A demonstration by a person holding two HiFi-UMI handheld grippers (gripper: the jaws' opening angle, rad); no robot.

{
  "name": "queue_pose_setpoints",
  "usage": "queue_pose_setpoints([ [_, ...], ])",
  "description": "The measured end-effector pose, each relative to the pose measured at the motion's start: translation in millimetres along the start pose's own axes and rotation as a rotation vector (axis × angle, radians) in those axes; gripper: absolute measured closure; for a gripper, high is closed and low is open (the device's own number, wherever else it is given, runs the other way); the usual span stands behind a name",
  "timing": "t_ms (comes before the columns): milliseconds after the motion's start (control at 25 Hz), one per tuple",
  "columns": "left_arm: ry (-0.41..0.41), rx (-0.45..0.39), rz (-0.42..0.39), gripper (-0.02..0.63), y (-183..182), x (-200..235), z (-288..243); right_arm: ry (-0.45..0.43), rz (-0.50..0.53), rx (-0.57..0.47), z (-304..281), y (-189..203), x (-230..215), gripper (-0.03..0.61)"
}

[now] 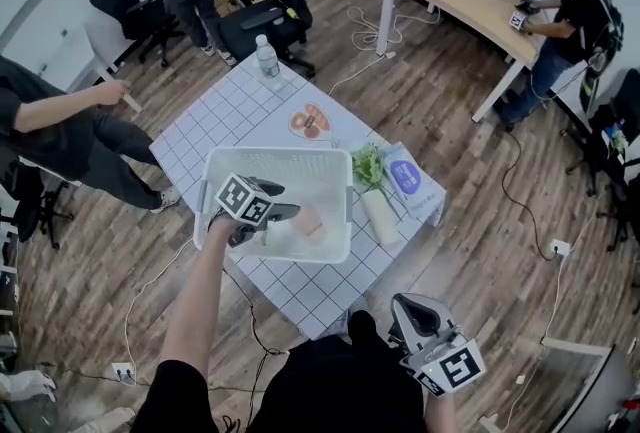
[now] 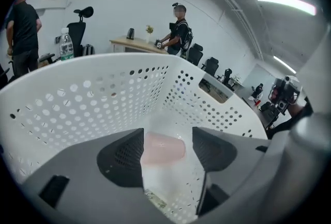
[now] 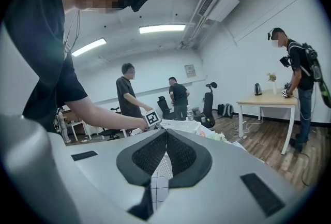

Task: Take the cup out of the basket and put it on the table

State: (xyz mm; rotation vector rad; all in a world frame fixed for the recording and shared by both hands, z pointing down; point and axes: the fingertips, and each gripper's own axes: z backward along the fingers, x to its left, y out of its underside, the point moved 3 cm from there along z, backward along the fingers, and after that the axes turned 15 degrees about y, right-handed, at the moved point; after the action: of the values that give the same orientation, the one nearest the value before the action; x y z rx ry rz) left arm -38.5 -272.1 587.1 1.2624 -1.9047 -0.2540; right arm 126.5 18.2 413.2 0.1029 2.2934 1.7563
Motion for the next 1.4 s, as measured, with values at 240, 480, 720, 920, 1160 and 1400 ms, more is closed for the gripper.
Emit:
queue_pose_setpoints([
  [240,0.019,0.11,0.051,0.321,23,24,-31,0.031,0.008,0.019,7,1,-9,0.555],
  [480,0.031,0.132,0.068,0.322,31,35,-51,0.048,0.013,0.035,10,4,-11,0.555],
  [720,0.006,0.169,0.039,0.399,33,39,-59,0.057,0.025,0.042,12,7,-11,0.555],
  [920,0.027,0.18,0.027,0.451,33,33,-60,0.063,0.024,0.045,13,7,-13,0.555],
  [1160,0.065,0.18,0.015,0.497,32,21,-58,0.049,0.028,0.038,11,6,-10,0.555],
  [1400,0.119,0.164,0.014,0.539,28,8,-59,0.037,0.022,0.031,10,4,-8,0.555],
])
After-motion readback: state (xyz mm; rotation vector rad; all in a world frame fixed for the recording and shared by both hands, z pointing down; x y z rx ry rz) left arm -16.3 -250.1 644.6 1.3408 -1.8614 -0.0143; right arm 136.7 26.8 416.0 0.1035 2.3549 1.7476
